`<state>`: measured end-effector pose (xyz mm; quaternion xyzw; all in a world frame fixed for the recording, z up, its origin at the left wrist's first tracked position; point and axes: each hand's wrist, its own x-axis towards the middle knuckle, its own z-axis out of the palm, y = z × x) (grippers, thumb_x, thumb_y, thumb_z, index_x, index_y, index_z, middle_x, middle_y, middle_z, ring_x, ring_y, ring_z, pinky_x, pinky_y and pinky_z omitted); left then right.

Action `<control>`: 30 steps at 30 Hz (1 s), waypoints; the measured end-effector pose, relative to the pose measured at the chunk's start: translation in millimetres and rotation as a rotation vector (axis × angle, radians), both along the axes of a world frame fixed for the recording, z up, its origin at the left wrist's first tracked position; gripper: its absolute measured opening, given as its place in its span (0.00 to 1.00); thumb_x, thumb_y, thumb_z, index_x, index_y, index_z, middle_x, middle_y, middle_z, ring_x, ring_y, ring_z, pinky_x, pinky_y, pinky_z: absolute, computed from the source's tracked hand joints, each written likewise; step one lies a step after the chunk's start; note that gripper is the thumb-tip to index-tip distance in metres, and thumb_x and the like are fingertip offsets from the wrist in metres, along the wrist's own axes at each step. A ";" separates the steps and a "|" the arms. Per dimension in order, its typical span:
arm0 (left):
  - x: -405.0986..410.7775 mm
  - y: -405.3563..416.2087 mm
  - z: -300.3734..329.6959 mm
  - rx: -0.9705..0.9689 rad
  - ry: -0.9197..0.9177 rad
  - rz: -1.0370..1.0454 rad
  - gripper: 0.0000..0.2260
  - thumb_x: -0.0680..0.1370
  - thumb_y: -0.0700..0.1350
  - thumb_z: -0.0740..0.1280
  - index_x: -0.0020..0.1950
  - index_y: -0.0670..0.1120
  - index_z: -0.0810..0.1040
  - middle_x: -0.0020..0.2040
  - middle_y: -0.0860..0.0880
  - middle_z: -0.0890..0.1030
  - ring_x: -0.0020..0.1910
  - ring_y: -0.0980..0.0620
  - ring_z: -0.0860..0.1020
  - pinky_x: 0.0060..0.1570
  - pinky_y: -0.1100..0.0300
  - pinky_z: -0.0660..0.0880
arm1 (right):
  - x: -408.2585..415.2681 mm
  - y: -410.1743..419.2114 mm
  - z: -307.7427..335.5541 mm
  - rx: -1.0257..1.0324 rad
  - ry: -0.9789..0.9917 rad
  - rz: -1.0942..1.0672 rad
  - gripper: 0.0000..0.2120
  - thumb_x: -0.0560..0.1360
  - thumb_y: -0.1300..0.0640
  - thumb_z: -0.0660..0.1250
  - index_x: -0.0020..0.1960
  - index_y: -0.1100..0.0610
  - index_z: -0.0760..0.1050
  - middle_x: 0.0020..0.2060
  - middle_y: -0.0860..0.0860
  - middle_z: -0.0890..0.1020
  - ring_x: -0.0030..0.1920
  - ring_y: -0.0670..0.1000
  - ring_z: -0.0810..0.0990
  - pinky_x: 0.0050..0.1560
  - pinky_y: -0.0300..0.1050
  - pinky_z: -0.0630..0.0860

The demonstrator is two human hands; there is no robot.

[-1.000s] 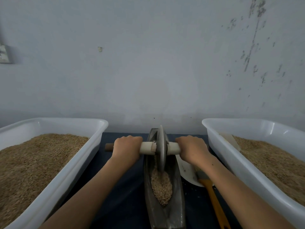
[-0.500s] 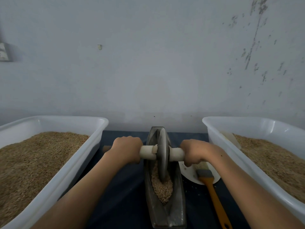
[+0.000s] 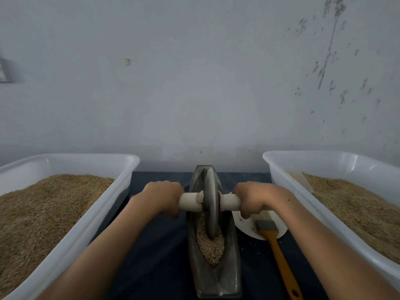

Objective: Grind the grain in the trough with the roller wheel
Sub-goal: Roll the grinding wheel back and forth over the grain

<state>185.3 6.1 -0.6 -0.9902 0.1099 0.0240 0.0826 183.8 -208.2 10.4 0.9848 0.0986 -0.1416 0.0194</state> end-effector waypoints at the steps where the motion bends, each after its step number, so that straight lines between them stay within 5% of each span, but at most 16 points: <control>1: -1.0 0.2 0.9 -0.006 0.037 0.003 0.21 0.71 0.50 0.72 0.62 0.51 0.74 0.54 0.50 0.79 0.51 0.50 0.77 0.45 0.57 0.69 | -0.6 -0.1 0.7 0.016 0.042 -0.010 0.18 0.72 0.61 0.70 0.61 0.59 0.75 0.46 0.55 0.80 0.38 0.50 0.78 0.32 0.37 0.72; 7: 2.1 -4.4 -7.0 -0.006 -0.143 0.036 0.17 0.73 0.49 0.70 0.60 0.50 0.74 0.52 0.50 0.79 0.49 0.50 0.77 0.43 0.57 0.68 | 6.7 1.1 -6.8 0.000 -0.112 -0.010 0.14 0.72 0.59 0.69 0.58 0.58 0.75 0.48 0.54 0.81 0.45 0.51 0.80 0.38 0.40 0.73; 13: 5.1 -6.7 -18.4 -0.074 -0.432 0.027 0.10 0.76 0.48 0.64 0.56 0.51 0.72 0.51 0.50 0.78 0.50 0.48 0.77 0.41 0.58 0.65 | 13.2 3.9 -20.0 0.015 -0.413 -0.033 0.14 0.73 0.59 0.65 0.58 0.49 0.74 0.49 0.52 0.80 0.50 0.56 0.79 0.51 0.55 0.78; 24: -1.3 -0.2 -0.2 0.001 0.004 -0.014 0.21 0.70 0.49 0.73 0.61 0.50 0.74 0.54 0.50 0.79 0.51 0.49 0.78 0.44 0.57 0.70 | 1.4 0.6 -0.9 0.008 0.051 -0.018 0.17 0.72 0.61 0.69 0.60 0.60 0.75 0.42 0.54 0.79 0.34 0.49 0.76 0.29 0.37 0.70; 30: 5.4 -3.8 -8.1 -0.019 -0.155 0.014 0.16 0.73 0.48 0.69 0.60 0.48 0.74 0.53 0.49 0.79 0.51 0.49 0.77 0.43 0.57 0.69 | 8.4 2.2 -8.1 -0.031 -0.165 0.011 0.15 0.73 0.59 0.68 0.59 0.56 0.75 0.48 0.53 0.81 0.45 0.52 0.80 0.37 0.41 0.71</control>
